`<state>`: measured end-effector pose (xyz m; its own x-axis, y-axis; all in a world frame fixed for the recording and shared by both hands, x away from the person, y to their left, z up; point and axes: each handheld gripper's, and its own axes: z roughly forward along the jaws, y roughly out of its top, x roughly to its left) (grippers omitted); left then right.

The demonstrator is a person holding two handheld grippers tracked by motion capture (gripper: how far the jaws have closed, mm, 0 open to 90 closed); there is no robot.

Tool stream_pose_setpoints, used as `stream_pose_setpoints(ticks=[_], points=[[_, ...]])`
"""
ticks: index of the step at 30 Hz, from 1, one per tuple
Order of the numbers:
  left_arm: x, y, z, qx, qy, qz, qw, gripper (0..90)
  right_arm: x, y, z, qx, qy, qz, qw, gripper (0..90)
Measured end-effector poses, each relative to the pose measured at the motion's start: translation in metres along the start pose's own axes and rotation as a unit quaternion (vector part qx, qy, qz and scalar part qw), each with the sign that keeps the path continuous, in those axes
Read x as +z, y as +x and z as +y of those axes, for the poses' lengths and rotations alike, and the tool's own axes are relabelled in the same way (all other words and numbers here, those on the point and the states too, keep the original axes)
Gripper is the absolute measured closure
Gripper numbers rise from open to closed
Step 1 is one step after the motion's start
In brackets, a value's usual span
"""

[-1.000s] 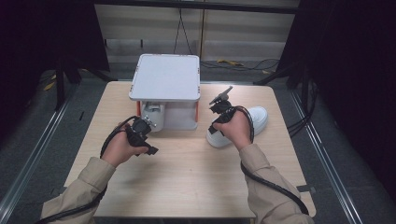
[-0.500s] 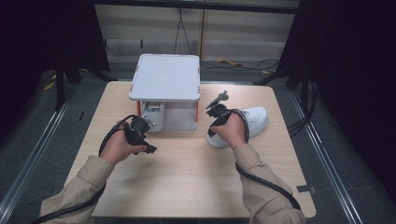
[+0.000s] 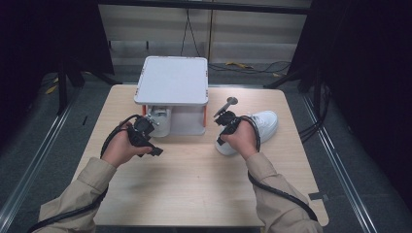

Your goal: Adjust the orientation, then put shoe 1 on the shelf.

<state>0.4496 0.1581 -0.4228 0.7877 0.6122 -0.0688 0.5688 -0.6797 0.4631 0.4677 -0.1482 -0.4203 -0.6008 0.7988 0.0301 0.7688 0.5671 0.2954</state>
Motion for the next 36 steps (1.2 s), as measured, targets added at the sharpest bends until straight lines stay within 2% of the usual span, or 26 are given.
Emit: stream_pose_setpoints(ticks=[4, 10, 13, 15, 21, 28, 36], points=[[-0.004, 0.003, 0.001, -0.006, -0.003, 0.005, 1.0, 23.9, -0.006, 0.005, -0.006, -0.009, -0.006, 0.007, 0.9999, 72.9], [-0.007, 0.002, 0.002, 0.002, -0.003, 0.007, 1.0, 25.3, -0.016, 0.012, -0.012, -0.026, -0.011, 0.013, 0.9995, 72.1], [-0.007, 0.002, 0.002, -0.001, -0.002, 0.008, 1.0, 25.2, -0.019, 0.015, -0.015, -0.029, -0.011, 0.013, 0.9994, 71.9], [-0.009, 0.002, 0.002, -0.003, -0.003, 0.009, 0.9999, 25.4, -0.023, 0.02, -0.021, -0.043, -0.01, 0.015, 0.9989, 71.5], [-0.011, -0.001, 0.001, -0.003, -0.004, 0.011, 0.9999, 25.7, -0.028, 0.034, -0.024, -0.06, -0.003, 0.018, 0.998, 70.7], [-0.014, -0.002, 0.004, -0.003, -0.008, 0.013, 0.9999, 25.9, -0.036, 0.057, -0.024, -0.098, -0.008, 0.027, 0.9948, 70.1], [-0.02, 0.003, 0.002, -0.01, -0.008, 0.017, 0.9998, 26.3, -0.04, 0.079, -0.012, -0.149, -0.013, 0.023, 0.9884, 70.2]])
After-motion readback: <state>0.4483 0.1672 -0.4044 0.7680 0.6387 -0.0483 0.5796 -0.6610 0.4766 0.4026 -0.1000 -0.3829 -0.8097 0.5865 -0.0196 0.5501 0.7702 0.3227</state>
